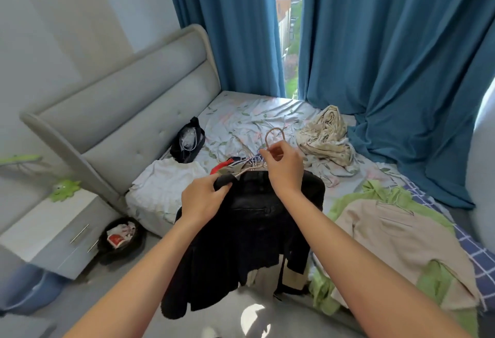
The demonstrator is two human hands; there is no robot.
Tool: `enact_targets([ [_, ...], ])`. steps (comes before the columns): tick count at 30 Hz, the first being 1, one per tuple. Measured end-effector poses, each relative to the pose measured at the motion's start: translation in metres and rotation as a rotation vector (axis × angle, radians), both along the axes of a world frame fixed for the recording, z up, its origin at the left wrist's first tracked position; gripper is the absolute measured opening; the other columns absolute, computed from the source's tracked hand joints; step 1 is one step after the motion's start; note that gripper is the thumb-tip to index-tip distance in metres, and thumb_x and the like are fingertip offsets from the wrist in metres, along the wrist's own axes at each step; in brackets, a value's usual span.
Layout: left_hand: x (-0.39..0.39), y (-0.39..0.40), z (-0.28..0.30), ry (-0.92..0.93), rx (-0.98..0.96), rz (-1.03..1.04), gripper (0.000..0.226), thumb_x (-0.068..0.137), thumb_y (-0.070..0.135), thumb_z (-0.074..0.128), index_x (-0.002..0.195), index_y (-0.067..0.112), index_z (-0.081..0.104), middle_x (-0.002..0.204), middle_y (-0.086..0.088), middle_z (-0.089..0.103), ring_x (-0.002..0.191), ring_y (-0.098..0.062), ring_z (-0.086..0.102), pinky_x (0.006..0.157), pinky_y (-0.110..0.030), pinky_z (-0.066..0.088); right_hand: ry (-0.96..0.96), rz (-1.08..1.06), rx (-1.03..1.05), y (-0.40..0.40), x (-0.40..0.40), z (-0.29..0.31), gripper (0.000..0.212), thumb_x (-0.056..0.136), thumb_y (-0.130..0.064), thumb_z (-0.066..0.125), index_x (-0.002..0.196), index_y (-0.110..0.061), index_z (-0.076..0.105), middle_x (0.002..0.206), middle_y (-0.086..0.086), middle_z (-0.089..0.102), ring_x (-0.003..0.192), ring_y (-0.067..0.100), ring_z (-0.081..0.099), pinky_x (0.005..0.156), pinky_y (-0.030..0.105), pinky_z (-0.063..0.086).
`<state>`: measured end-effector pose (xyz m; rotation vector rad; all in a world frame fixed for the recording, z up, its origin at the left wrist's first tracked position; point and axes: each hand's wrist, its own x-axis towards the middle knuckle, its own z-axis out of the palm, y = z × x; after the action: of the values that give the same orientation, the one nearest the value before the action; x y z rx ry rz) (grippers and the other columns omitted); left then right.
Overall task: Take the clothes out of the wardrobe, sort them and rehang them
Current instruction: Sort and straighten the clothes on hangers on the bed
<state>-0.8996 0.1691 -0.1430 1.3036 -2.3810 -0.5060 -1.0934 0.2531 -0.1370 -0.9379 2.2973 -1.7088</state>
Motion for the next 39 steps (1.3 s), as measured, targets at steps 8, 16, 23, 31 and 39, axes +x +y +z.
enact_targets([
  [8, 0.06, -0.006, -0.021, 0.013, 0.097, 0.113, 0.032, 0.093, 0.054, 0.067, 0.075, 0.028, 0.065, 0.068, 0.009, 0.066, 0.069, -0.014, 0.063, 0.06, -0.035, 0.049, 0.007, 0.077, 0.051, -0.045, 0.052, -0.004, 0.03, 0.09, -0.036, 0.079, 0.07, -0.024, 0.06, 0.069, -0.009, 0.065, 0.07, 0.013, 0.063, 0.071, 0.039, 0.055],
  [16, 0.126, -0.077, -0.026, 0.149, 0.137, 0.05, 0.065, 0.104, 0.063, 0.038, 0.066, 0.011, 0.042, 0.059, -0.008, 0.051, 0.056, -0.02, 0.049, 0.056, -0.04, 0.034, 0.043, 0.145, 0.055, -0.112, 0.103, -0.006, 0.03, 0.09, -0.031, 0.08, 0.068, -0.025, 0.062, 0.069, -0.009, 0.064, 0.069, 0.01, 0.061, 0.068, 0.029, 0.043],
  [23, 0.169, -0.174, -0.035, 0.172, 0.148, 0.103, 0.057, 0.11, 0.049, 0.037, 0.075, 0.012, 0.063, 0.07, -0.001, 0.067, 0.069, -0.019, 0.063, 0.07, -0.042, 0.05, 0.023, 0.189, 0.071, -0.198, 0.133, -0.009, 0.018, 0.09, -0.028, 0.08, 0.076, -0.02, 0.07, 0.071, -0.01, 0.068, 0.071, 0.007, 0.065, 0.07, 0.031, 0.049],
  [31, 0.2, -0.276, -0.065, 0.116, 0.15, 0.017, 0.034, 0.105, 0.049, 0.042, 0.087, 0.028, 0.061, 0.088, 0.011, 0.065, 0.083, -0.01, 0.061, 0.072, -0.041, 0.052, -0.063, 0.247, 0.06, -0.279, 0.151, -0.022, 0.015, 0.09, -0.019, 0.077, 0.076, -0.025, 0.074, 0.07, -0.003, 0.073, 0.071, 0.02, 0.072, 0.077, 0.049, 0.06],
  [39, 0.183, -0.361, -0.075, 0.095, 0.022, -0.011, 0.042, 0.105, 0.038, 0.056, 0.145, 0.025, 0.054, 0.142, 0.004, 0.05, 0.135, -0.019, 0.042, 0.108, -0.037, 0.042, -0.206, 0.458, 0.036, -0.36, 0.169, -0.026, 0.019, 0.089, -0.003, 0.071, 0.074, -0.014, 0.075, 0.069, 0.014, 0.071, 0.063, 0.03, 0.065, 0.068, 0.049, 0.058],
])
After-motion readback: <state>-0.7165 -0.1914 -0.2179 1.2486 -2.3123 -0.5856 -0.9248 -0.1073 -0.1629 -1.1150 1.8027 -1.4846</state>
